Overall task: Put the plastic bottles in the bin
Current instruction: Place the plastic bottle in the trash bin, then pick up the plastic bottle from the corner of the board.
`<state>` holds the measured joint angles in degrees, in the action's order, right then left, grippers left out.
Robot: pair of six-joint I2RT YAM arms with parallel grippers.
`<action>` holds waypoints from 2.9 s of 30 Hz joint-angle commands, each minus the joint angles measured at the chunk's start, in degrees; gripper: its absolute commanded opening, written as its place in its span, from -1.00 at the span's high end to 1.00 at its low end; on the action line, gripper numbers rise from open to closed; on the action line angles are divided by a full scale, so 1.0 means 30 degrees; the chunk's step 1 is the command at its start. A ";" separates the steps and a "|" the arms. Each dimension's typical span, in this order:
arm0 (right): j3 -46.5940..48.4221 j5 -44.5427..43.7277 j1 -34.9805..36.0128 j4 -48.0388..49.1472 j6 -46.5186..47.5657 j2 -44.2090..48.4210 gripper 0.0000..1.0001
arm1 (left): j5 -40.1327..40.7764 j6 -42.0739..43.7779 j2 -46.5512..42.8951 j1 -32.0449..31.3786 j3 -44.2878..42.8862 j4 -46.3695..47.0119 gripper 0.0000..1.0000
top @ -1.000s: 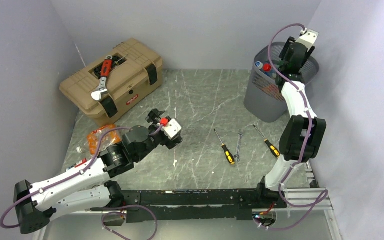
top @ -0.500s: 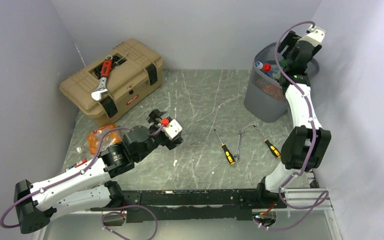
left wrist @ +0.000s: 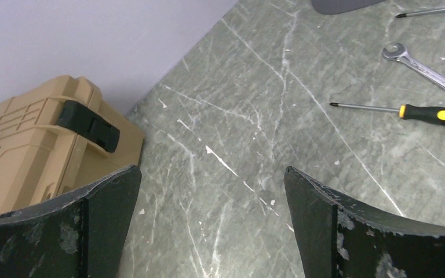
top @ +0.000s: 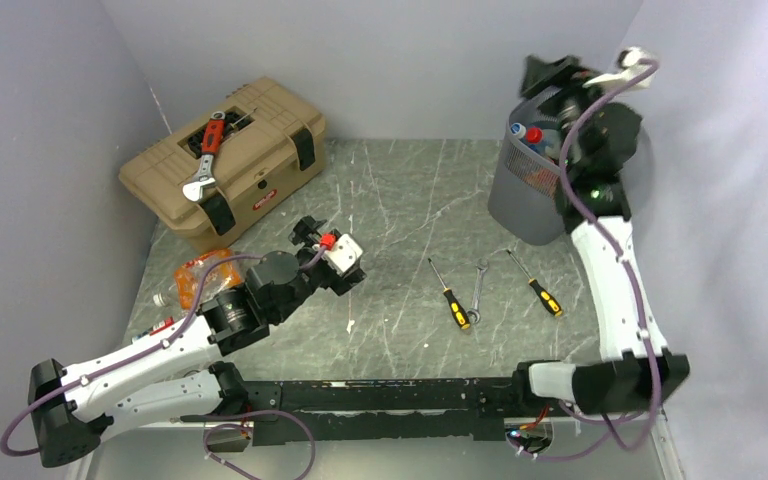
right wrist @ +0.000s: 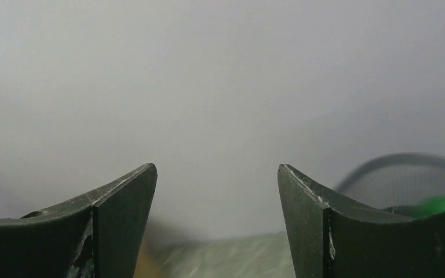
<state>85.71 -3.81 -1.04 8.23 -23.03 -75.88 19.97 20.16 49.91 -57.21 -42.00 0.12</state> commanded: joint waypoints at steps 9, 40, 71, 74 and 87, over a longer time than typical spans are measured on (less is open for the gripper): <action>-1.2206 -0.1063 1.1102 0.0233 -0.1956 0.8475 -0.51 | 0.5217 -0.1119 0.0723 -0.0066 -0.1583 -0.0787 -0.99; -2.1291 0.2814 1.3436 0.4730 -0.4714 0.8051 -0.48 | 0.1873 -2.5945 -0.1634 1.8752 -0.1723 -1.9147 -0.99; -2.0177 0.3791 1.5192 0.2358 -0.3194 0.7695 -0.46 | 0.5342 -3.7856 -0.0864 2.5864 0.2066 -1.8379 -0.99; -2.0042 0.3895 1.5200 0.2290 -0.2886 0.7480 -0.46 | 0.4981 -3.7860 -0.1014 2.6834 0.3308 -1.7007 -0.99; -2.0251 0.4233 1.5196 0.1987 -0.2140 0.7761 -0.47 | 0.4029 -3.8750 0.1187 2.7818 0.4300 -1.4872 -0.84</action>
<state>24.05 8.60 44.29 12.84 -30.87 -53.12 32.80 -94.19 50.74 25.69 -30.17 -46.37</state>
